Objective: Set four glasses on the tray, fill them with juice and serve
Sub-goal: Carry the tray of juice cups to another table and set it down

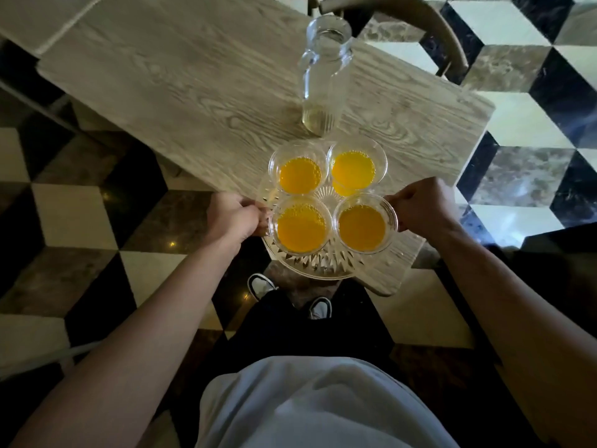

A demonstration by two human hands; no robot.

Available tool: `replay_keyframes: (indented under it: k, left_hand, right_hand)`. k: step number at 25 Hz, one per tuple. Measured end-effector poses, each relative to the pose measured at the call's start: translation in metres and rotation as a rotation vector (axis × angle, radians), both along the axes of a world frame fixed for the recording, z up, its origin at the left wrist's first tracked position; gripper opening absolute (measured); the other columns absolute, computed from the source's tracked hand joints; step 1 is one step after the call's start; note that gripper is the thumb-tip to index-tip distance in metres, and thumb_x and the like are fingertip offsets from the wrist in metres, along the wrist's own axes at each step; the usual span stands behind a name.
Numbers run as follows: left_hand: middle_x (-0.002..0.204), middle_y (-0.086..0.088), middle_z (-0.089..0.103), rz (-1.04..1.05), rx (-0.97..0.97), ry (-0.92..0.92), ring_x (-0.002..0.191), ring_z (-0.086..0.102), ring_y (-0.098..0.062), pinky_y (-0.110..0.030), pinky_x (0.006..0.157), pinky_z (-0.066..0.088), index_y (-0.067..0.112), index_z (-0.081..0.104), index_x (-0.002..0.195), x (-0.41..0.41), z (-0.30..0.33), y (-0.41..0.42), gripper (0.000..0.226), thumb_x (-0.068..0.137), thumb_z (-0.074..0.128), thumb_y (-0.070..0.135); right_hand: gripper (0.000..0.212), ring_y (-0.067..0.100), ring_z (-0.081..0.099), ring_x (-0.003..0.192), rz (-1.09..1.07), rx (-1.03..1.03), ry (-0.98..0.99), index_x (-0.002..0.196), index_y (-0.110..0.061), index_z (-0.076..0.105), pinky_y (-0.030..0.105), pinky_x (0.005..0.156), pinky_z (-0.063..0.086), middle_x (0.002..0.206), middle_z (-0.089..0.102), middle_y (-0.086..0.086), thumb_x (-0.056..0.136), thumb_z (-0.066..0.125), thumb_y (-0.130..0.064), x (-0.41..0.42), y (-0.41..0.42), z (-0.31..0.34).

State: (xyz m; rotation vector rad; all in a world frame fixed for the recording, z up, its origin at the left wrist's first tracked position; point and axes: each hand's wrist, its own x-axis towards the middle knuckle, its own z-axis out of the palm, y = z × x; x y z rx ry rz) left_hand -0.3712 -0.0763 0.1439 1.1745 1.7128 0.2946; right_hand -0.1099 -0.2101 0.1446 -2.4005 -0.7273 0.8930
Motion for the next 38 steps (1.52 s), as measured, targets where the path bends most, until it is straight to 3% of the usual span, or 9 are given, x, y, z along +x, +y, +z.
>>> replay_keyframes:
  k: [6, 8, 11, 14, 19, 23, 28, 33, 38]
  left_hand:
    - [0.070, -0.003, 0.075, 0.147, 0.038, 0.044, 0.060, 0.075, -0.014, -0.023, 0.053, 0.061, 0.010, 0.075, 0.075, -0.050, 0.010, -0.005, 0.023, 0.095, 0.068, -0.001]
    - [0.073, -0.006, 0.073, 0.204, 0.036, 0.048, 0.056, 0.073, -0.013, -0.024, 0.050, 0.062, 0.004, 0.075, 0.085, -0.065, 0.011, -0.006, 0.023, 0.101, 0.060, 0.000]
    - [0.082, -0.008, 0.071, 0.270, 0.028, 0.033, 0.068, 0.073, -0.016, -0.025, 0.054, 0.064, -0.002, 0.074, 0.101, -0.095, 0.012, -0.004, 0.017, 0.103, 0.057, 0.000]
    - [0.084, -0.006, 0.070, 0.320, 0.025, 0.026, 0.072, 0.073, -0.018, -0.021, 0.050, 0.060, -0.001, 0.073, 0.106, -0.130, 0.010, -0.001, 0.014, 0.100, 0.060, -0.001]
    - [0.081, -0.006, 0.069, 0.429, 0.007, 0.019, 0.067, 0.072, -0.018, -0.018, 0.040, 0.054, 0.002, 0.073, 0.100, -0.185, 0.006, 0.007, 0.013, 0.100, 0.061, -0.002]
    - [0.085, -0.011, 0.075, 0.472, 0.000, 0.011, 0.063, 0.074, -0.018, -0.028, 0.049, 0.061, -0.001, 0.074, 0.096, -0.231, -0.002, 0.015, 0.014, 0.099, 0.061, -0.005]
    - [0.090, -0.014, 0.075, 0.506, -0.021, -0.004, 0.075, 0.077, -0.022, -0.031, 0.060, 0.064, -0.002, 0.072, 0.100, -0.291, -0.002, 0.029, 0.014, 0.101, 0.058, -0.003]
    - [0.090, -0.017, 0.076, 0.534, -0.002, -0.014, 0.075, 0.079, -0.024, -0.024, 0.052, 0.061, 0.005, 0.070, 0.082, -0.348, 0.000, 0.045, 0.024, 0.100, 0.058, -0.006]
    - [0.089, -0.019, 0.076, 0.569, 0.025, -0.016, 0.075, 0.078, -0.027, -0.029, 0.058, 0.063, 0.006, 0.070, 0.077, -0.401, -0.004, 0.062, 0.028, 0.097, 0.059, -0.009]
  right_hand:
    - [0.022, -0.001, 0.061, 0.036, 0.147, 0.019, -0.005, 0.079, -0.004, 0.079, 0.009, 0.036, 0.043, 0.061, 0.072, 0.003, 0.085, 0.084, -0.024, -0.034, 0.037, 0.006]
    - [0.022, 0.001, 0.064, 0.039, 0.184, 0.017, -0.013, 0.078, -0.005, 0.078, 0.011, 0.037, 0.046, 0.062, 0.073, 0.004, 0.085, 0.084, -0.025, -0.048, 0.050, 0.008]
    - [0.023, 0.010, 0.071, 0.049, 0.251, 0.003, -0.029, 0.076, -0.006, 0.078, 0.017, 0.044, 0.055, 0.063, 0.075, 0.003, 0.085, 0.084, -0.027, -0.074, 0.071, 0.010]
    - [0.023, 0.003, 0.067, 0.043, 0.305, 0.001, -0.028, 0.074, -0.009, 0.079, 0.019, 0.049, 0.055, 0.054, 0.072, -0.002, 0.085, 0.084, -0.028, -0.103, 0.091, 0.009]
    - [0.023, -0.004, 0.060, 0.037, 0.367, 0.003, -0.021, 0.075, -0.009, 0.080, 0.012, 0.042, 0.047, 0.044, 0.066, -0.014, 0.085, 0.083, -0.030, -0.156, 0.122, 0.009]
    - [0.024, -0.002, 0.061, 0.040, 0.432, -0.001, -0.057, 0.072, -0.012, 0.080, 0.016, 0.048, 0.053, 0.046, 0.066, -0.009, 0.084, 0.083, -0.032, -0.200, 0.145, 0.007]
    - [0.023, -0.005, 0.058, 0.035, 0.487, -0.011, -0.036, 0.070, -0.013, 0.079, 0.006, 0.036, 0.040, 0.044, 0.065, -0.008, 0.084, 0.083, -0.031, -0.259, 0.182, 0.001]
    - [0.019, -0.009, 0.052, 0.030, 0.551, -0.021, -0.031, 0.078, -0.008, 0.079, 0.004, 0.031, 0.032, 0.038, 0.059, -0.011, 0.088, 0.080, -0.024, -0.317, 0.221, 0.002]
    - [0.021, -0.011, 0.053, 0.032, 0.648, -0.007, -0.031, 0.079, -0.009, 0.081, 0.002, 0.033, 0.031, 0.033, 0.055, -0.018, 0.090, 0.078, -0.027, -0.372, 0.256, -0.003]
